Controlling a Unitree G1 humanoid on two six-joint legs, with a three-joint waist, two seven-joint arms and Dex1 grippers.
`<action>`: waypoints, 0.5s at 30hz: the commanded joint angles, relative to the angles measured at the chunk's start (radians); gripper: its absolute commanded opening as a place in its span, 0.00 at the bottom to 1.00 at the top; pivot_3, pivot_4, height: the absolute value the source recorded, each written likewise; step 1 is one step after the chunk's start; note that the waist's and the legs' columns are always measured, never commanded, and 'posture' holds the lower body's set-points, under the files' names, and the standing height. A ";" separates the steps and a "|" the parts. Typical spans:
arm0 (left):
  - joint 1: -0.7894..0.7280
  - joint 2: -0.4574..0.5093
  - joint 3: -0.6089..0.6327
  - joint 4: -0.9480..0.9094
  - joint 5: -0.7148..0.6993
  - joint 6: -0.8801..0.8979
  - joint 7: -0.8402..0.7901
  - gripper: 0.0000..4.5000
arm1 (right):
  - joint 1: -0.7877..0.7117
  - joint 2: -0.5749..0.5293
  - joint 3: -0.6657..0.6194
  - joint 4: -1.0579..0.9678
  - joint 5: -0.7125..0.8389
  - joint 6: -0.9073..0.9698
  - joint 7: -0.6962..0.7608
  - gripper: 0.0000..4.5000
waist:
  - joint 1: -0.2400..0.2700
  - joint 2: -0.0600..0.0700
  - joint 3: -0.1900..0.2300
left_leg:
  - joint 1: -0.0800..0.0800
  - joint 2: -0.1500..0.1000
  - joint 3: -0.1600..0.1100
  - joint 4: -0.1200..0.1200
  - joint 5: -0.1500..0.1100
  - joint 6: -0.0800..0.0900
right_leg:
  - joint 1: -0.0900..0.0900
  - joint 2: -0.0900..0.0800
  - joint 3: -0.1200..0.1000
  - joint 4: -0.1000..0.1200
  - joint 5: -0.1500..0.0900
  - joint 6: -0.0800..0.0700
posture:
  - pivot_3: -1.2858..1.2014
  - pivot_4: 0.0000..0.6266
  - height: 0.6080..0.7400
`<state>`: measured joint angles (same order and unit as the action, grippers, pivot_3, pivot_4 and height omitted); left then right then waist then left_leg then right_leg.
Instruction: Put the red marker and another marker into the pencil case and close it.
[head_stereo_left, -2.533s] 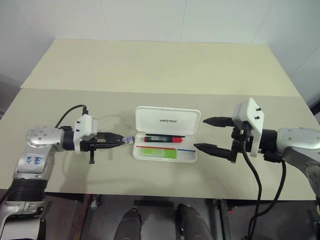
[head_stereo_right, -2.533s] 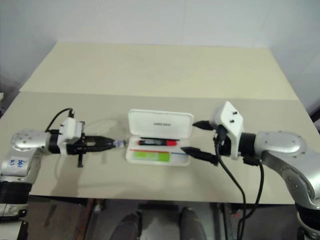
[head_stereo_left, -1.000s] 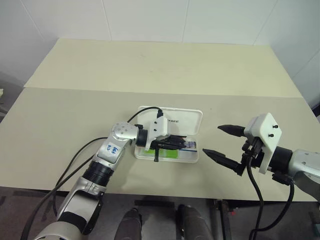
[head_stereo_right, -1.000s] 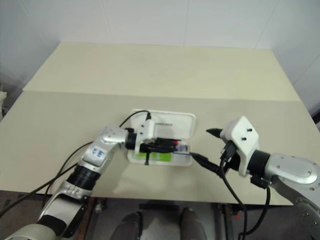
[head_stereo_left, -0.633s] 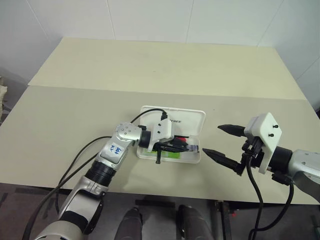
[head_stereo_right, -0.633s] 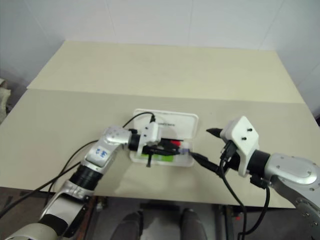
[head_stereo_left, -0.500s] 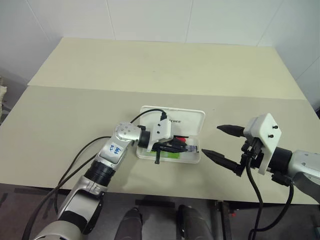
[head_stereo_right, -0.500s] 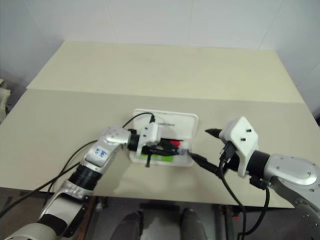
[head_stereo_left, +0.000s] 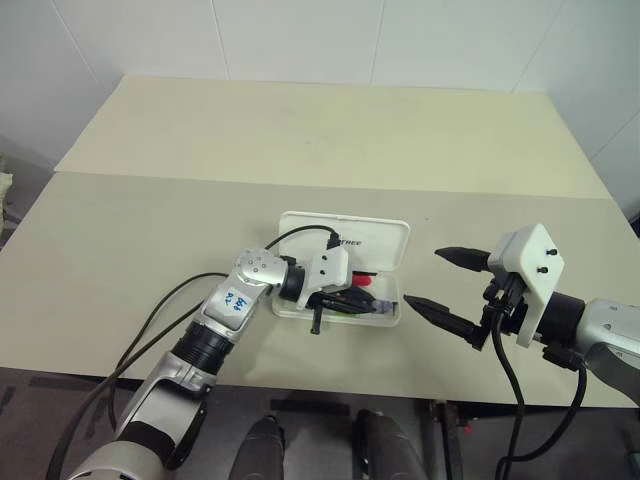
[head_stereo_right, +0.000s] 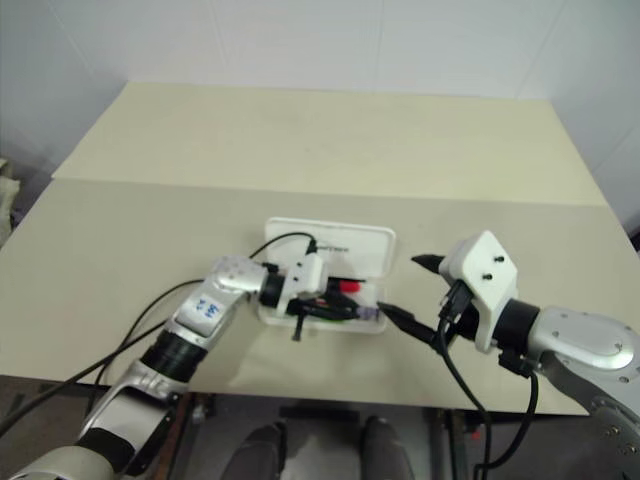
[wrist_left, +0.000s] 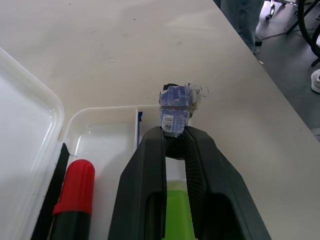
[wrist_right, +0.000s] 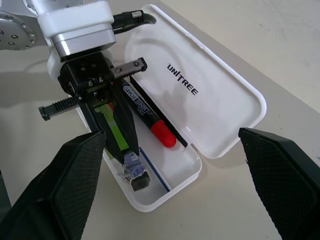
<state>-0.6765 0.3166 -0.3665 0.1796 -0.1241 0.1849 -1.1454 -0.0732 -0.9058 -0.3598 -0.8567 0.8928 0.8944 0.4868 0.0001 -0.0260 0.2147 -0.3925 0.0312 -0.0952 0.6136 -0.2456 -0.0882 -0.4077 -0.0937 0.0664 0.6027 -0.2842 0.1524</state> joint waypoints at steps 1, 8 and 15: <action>-0.026 -0.014 -0.001 0.015 0.006 -0.017 0.004 0.04 | -0.015 0.001 -0.014 -0.035 0.020 -0.017 -0.019 1.00 | 0.000 0.000 0.000 | 0.000 0.000 0.000 0.000 0.000 0.000 | 0.000 0.000 0.000 0.000 0.000 0.000 | 0.52 0.24 1.00; -0.033 -0.011 -0.002 0.036 0.022 -0.041 0.001 0.21 | -0.014 -0.002 -0.014 -0.038 0.030 -0.018 -0.033 1.00 | 0.000 0.000 0.000 | 0.000 0.000 0.000 0.000 0.000 0.000 | 0.000 0.000 0.000 0.000 0.000 0.000 | 0.52 0.24 1.00; -0.038 -0.011 0.008 0.029 0.017 -0.048 -0.005 0.40 | -0.031 -0.001 0.002 -0.030 0.027 -0.019 -0.036 1.00 | 0.000 0.000 0.000 | 0.000 0.000 0.000 0.000 0.000 0.000 | 0.000 0.000 0.000 0.000 0.000 0.000 | 0.52 0.24 1.00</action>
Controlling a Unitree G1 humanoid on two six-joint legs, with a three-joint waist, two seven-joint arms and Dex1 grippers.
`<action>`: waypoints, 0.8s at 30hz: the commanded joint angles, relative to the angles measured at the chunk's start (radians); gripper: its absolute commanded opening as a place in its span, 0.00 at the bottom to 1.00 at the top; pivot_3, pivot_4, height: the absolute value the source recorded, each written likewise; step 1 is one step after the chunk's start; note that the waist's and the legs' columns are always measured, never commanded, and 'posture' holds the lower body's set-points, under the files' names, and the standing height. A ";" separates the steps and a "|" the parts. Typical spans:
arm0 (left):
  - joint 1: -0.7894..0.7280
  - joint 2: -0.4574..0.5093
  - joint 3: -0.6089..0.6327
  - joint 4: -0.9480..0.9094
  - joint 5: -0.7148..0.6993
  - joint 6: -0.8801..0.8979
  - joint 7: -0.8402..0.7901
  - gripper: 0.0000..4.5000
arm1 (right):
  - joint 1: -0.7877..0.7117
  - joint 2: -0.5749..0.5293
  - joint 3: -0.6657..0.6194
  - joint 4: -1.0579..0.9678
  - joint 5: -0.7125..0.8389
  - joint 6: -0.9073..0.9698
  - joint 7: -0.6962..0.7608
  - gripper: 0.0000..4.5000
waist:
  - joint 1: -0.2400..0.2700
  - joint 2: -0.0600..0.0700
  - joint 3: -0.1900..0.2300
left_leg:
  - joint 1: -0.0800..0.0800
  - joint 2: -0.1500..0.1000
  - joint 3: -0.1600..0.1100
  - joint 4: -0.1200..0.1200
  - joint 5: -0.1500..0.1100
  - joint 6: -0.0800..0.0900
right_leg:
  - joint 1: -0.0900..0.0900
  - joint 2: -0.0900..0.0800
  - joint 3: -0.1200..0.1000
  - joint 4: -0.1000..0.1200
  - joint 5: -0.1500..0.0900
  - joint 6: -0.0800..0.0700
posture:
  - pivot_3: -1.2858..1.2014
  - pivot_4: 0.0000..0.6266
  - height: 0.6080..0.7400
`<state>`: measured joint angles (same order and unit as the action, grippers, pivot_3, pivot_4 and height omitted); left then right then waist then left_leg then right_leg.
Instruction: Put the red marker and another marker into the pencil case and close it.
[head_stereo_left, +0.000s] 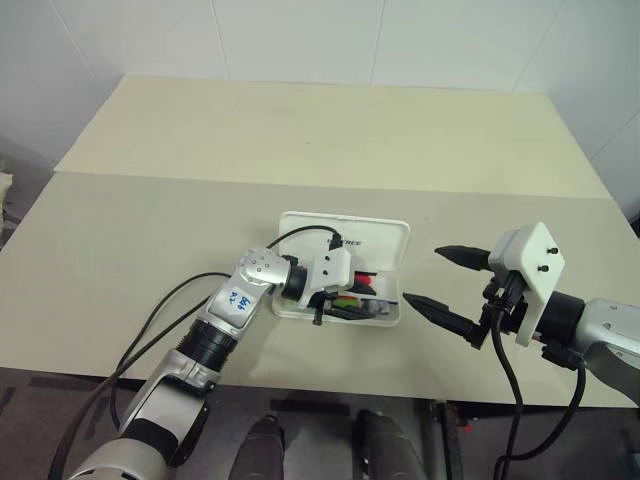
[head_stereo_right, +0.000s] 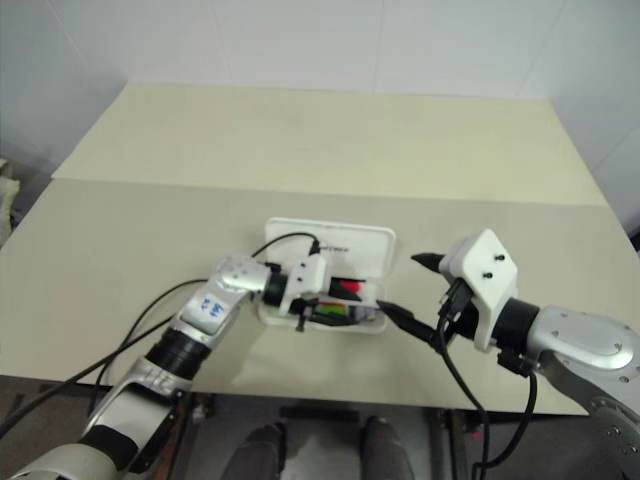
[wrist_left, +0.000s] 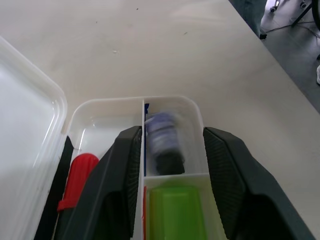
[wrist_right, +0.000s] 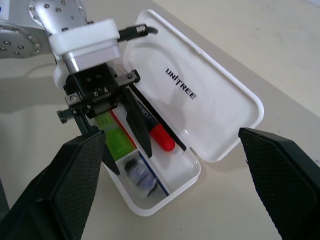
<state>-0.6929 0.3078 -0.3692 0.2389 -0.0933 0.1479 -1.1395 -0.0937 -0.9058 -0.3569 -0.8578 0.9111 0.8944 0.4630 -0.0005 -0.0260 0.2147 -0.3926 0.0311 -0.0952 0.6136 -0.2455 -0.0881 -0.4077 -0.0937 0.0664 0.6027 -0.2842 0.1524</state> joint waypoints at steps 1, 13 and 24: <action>-0.021 -0.001 0.015 -0.041 -0.021 -0.009 -0.015 0.40 | -0.014 -0.001 0.002 -0.027 0.007 -0.020 -0.011 1.00 | 0.001 0.000 0.000 | 0.000 0.000 0.000 0.000 0.000 0.000 | 0.000 0.000 0.000 0.000 0.000 0.000 | 0.52 0.24 1.00; 0.001 0.072 0.124 -0.191 -0.163 0.092 -0.080 0.60 | -0.040 0.010 0.034 -0.001 -0.008 -0.036 0.000 1.00 | 0.000 0.000 0.000 | 0.000 0.000 0.000 0.000 0.000 0.000 | 0.000 0.000 0.000 0.000 0.000 0.000 | 0.52 0.24 1.00; 0.079 0.326 0.447 -0.086 -0.292 -0.025 -0.131 0.99 | -0.027 0.047 0.065 0.091 -0.058 -0.172 0.139 1.00 | -0.004 0.000 0.000 | 0.001 0.000 0.000 0.000 0.000 0.000 | 0.000 0.000 0.000 0.001 0.000 0.000 | 0.52 0.24 1.00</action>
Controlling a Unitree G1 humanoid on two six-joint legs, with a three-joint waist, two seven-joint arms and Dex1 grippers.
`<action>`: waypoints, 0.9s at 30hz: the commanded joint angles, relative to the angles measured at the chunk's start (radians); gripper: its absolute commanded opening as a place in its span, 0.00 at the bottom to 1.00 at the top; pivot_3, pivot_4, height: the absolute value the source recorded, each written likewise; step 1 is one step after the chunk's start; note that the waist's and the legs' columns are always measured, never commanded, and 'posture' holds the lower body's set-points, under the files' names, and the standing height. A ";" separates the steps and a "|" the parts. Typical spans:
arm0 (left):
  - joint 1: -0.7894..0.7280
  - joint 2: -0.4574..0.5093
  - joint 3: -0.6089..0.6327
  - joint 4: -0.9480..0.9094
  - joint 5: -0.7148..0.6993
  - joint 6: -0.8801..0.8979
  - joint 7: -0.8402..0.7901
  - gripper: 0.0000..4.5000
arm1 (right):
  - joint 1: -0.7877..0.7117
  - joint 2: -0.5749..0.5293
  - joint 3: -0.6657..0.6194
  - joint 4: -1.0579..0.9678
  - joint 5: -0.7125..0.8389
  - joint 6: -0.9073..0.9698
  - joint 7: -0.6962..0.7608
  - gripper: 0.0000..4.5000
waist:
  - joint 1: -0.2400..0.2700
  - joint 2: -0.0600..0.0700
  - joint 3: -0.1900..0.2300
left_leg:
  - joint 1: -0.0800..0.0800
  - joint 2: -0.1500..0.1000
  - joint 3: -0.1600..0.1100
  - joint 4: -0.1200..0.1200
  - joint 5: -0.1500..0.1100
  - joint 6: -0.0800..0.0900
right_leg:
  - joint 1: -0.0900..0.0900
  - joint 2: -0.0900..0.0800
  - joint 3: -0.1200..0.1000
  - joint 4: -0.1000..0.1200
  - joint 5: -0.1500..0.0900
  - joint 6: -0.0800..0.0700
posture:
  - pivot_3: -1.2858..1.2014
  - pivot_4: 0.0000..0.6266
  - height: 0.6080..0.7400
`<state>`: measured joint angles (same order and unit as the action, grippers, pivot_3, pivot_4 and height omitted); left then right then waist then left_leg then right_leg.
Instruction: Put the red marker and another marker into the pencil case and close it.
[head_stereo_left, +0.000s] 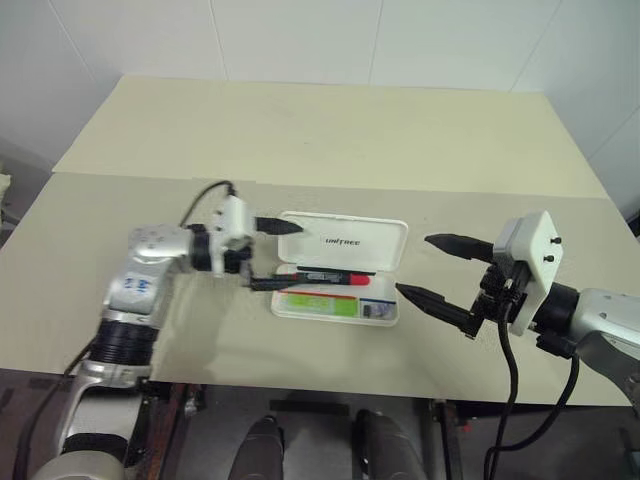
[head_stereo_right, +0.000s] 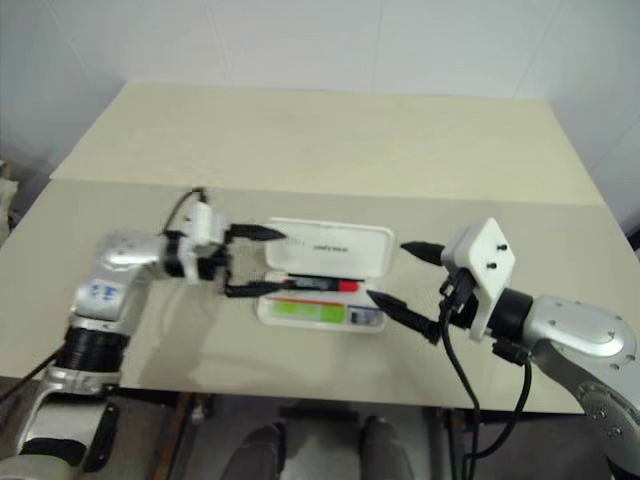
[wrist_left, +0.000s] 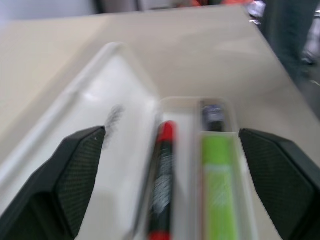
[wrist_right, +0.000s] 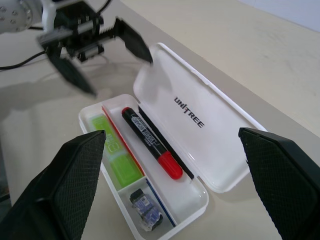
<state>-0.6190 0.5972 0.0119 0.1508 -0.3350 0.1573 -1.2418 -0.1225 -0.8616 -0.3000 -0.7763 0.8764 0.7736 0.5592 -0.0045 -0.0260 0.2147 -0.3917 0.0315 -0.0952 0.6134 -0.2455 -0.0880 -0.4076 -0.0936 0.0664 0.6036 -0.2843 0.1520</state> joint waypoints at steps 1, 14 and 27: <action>0.010 0.052 0.083 0.002 -0.060 -0.030 -0.031 0.99 | 0.001 0.004 0.014 0.019 -0.032 -0.064 0.057 1.00 | 0.004 0.000 0.000 | 0.000 0.000 0.000 0.000 0.000 0.000 | 0.000 0.000 0.000 0.000 0.000 0.000 | 0.52 0.24 1.00; 0.073 0.097 0.200 -0.027 -0.125 -0.030 0.022 0.64 | -0.003 0.009 0.076 0.171 -0.180 -0.223 0.212 1.00 | 0.000 0.000 0.000 | 0.000 0.000 0.000 0.000 0.000 0.000 | 0.000 0.000 0.000 0.001 0.000 0.001 | 0.52 0.24 1.00; 0.028 0.086 0.174 0.071 -0.095 -0.098 0.021 0.01 | -0.033 0.084 0.025 0.276 -0.178 -0.386 0.315 1.00 | 0.000 0.000 0.000 | 0.000 0.000 0.000 0.000 0.000 0.000 | 0.000 0.000 0.000 0.002 0.001 0.001 | 0.52 0.24 1.00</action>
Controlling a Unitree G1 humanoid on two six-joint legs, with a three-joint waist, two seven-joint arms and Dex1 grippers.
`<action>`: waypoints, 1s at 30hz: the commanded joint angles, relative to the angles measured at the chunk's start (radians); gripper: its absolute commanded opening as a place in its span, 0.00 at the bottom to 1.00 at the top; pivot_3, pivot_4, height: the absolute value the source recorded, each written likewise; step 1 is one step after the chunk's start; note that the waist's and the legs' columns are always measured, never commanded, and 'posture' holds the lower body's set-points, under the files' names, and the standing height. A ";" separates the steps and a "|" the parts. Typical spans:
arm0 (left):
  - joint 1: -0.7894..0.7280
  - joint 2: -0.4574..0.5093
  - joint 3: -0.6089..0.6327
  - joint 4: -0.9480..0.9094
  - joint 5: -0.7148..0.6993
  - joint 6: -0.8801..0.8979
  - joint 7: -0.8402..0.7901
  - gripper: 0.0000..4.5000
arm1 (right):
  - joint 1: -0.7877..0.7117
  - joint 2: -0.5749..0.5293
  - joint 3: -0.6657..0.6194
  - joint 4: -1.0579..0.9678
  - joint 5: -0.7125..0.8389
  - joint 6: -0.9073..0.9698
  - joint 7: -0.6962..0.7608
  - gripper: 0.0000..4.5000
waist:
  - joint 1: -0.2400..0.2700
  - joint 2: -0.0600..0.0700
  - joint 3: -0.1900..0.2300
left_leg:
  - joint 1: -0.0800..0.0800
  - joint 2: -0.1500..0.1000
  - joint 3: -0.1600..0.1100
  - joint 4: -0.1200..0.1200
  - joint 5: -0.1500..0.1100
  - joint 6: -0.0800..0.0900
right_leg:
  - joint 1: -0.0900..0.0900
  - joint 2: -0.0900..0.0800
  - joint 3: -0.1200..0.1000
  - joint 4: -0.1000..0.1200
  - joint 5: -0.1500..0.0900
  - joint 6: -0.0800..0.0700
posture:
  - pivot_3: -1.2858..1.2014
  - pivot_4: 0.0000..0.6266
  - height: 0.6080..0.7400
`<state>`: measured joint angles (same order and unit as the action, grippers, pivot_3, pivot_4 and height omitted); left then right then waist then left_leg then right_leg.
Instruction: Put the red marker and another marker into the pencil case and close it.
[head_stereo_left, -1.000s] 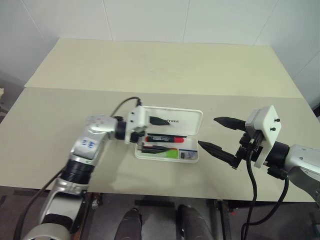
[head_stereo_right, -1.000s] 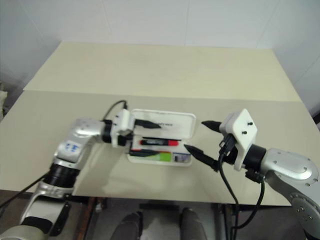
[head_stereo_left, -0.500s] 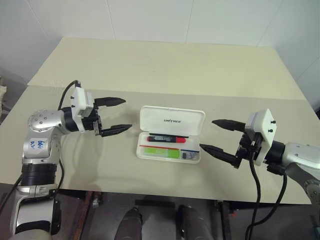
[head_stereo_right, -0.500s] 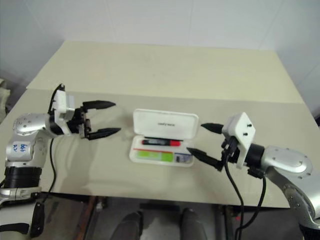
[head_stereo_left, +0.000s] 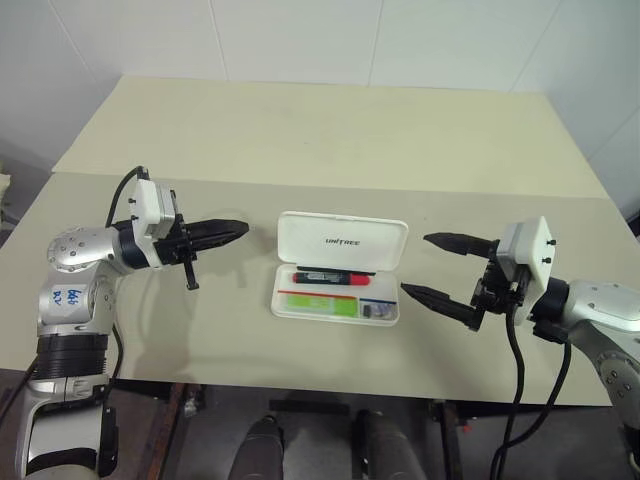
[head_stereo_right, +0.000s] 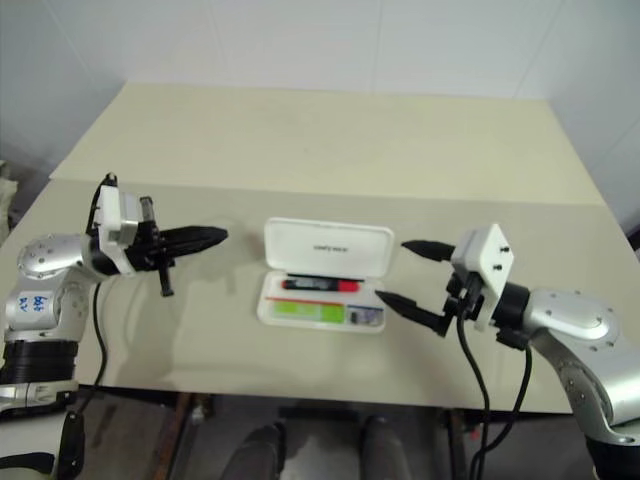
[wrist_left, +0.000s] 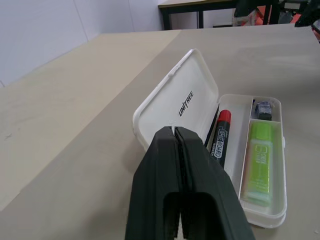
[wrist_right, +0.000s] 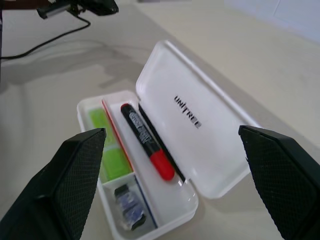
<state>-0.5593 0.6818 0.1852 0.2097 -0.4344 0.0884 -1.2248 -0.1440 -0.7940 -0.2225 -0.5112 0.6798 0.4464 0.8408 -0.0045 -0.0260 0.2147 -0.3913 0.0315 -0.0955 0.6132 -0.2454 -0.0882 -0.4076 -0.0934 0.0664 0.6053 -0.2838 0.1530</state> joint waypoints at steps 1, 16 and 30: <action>-0.040 -0.002 -0.003 0.023 0.008 -0.033 0.008 0.01 | -0.012 0.024 -0.056 0.019 0.021 -0.075 0.045 1.00 | 0.000 0.000 0.000 | 0.000 0.000 0.000 0.000 0.000 0.000 | 0.000 0.000 0.000 0.000 0.000 0.000 | 0.52 0.24 1.00; -0.261 -0.126 -0.126 0.404 0.209 -0.101 0.192 0.01 | -0.016 0.028 -0.025 0.021 0.058 -0.062 0.130 1.00 | 0.000 0.000 0.000 | 0.000 0.000 0.000 0.001 0.000 0.000 | 0.000 0.000 0.000 0.003 0.001 0.001 | 0.52 0.24 1.00; -0.314 -0.205 -0.159 0.415 0.183 -0.155 0.067 0.01 | -0.001 0.043 -0.030 -0.013 0.054 -0.060 0.088 1.00 | -0.001 0.000 0.000 | 0.000 0.000 0.000 0.001 0.000 -0.001 | 0.000 0.000 0.000 0.002 0.001 0.001 | 0.52 0.24 1.00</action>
<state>-0.8678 0.4693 0.0016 0.6784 -0.2093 -0.0647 -1.1223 -0.1447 -0.7539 -0.2405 -0.4805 0.7285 0.3945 0.9401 -0.0060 -0.0261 0.2147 -0.3911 0.0312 -0.0956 0.6138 -0.2450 -0.0888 -0.4078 -0.0932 0.0664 0.6079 -0.2832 0.1543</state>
